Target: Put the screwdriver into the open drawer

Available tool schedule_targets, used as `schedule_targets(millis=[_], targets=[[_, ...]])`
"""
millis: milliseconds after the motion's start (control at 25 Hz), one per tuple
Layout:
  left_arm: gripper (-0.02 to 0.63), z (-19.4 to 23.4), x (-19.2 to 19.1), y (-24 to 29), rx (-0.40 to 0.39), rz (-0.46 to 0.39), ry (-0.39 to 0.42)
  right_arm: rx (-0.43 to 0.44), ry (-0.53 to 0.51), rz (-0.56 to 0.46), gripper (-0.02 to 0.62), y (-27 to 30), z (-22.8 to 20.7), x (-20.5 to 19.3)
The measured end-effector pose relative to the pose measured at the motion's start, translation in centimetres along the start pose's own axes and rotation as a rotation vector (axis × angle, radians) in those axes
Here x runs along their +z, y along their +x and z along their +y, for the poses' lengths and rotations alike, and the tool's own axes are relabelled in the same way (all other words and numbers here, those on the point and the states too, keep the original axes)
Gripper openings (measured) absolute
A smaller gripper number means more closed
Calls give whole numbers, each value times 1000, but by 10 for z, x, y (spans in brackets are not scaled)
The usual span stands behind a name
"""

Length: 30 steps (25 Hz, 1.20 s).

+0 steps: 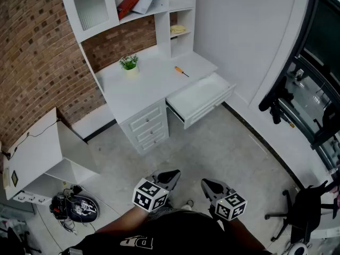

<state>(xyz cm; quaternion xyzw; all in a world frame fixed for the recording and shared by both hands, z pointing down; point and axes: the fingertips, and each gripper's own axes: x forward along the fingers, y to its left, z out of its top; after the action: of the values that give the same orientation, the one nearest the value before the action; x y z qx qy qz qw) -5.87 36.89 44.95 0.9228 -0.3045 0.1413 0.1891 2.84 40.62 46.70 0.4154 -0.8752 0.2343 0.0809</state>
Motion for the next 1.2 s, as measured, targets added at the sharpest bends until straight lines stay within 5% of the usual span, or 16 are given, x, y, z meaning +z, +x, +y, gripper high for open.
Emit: schedule_targets(millis=[1200], targets=[[18,-11,-5,10,34,23,-34,22,53,-41,5,-15,-16,2]])
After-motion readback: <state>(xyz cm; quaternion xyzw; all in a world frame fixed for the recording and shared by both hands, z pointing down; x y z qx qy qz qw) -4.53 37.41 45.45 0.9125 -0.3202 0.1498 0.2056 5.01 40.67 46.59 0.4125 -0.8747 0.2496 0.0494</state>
